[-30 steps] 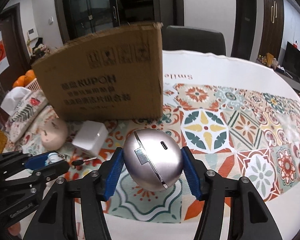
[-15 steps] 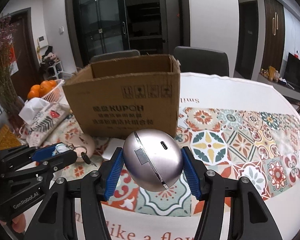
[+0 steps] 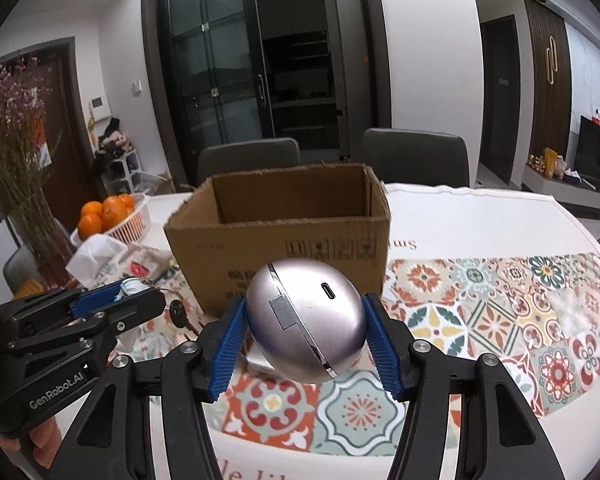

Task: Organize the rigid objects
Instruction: 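Carry the figure and the silver mouse over the box with both tools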

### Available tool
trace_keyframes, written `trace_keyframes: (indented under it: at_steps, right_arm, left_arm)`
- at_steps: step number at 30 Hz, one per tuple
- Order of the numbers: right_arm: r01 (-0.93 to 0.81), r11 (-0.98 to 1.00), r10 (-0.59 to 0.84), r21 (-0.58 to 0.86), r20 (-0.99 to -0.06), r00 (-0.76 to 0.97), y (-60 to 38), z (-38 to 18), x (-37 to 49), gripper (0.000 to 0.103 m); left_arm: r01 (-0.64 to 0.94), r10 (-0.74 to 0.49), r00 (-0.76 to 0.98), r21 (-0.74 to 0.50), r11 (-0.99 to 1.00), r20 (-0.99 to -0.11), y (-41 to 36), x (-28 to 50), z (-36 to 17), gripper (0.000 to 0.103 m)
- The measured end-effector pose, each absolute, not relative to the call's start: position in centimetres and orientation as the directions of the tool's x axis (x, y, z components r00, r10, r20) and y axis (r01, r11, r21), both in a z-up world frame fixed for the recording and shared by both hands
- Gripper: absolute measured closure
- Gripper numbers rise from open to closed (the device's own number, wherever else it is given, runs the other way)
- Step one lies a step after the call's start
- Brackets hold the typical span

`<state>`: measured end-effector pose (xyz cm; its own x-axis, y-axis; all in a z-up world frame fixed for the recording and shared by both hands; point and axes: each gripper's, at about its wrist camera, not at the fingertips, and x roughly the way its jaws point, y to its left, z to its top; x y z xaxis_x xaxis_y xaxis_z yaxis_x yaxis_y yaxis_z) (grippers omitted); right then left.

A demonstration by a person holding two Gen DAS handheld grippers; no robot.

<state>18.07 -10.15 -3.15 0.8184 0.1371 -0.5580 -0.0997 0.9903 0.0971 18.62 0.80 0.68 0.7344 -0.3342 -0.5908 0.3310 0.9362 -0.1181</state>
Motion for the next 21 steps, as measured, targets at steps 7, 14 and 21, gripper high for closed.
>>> trace_keyframes:
  at_steps: [7,14,21]
  right_arm:
    - [-0.109,0.988,0.15,0.109,-0.521,0.84,-9.7,-1.3,18.8,0.045]
    - [-0.115,0.986,0.161,0.123,-0.488,0.858,-9.8,0.4,19.7,0.045]
    - [-0.123,0.983,0.173,0.136,-0.468,0.867,-10.0,1.6,20.9,0.045]
  left_arm:
    - [0.332,-0.338,0.759,-0.117,0.936,-0.557,1.1,19.4,2.7,0.076]
    - [0.333,-0.339,0.784,-0.108,0.937,-0.521,1.0,20.4,4.8,0.076]
    - [0.335,-0.336,0.8,-0.094,0.937,-0.497,0.6,21.8,6.6,0.076]
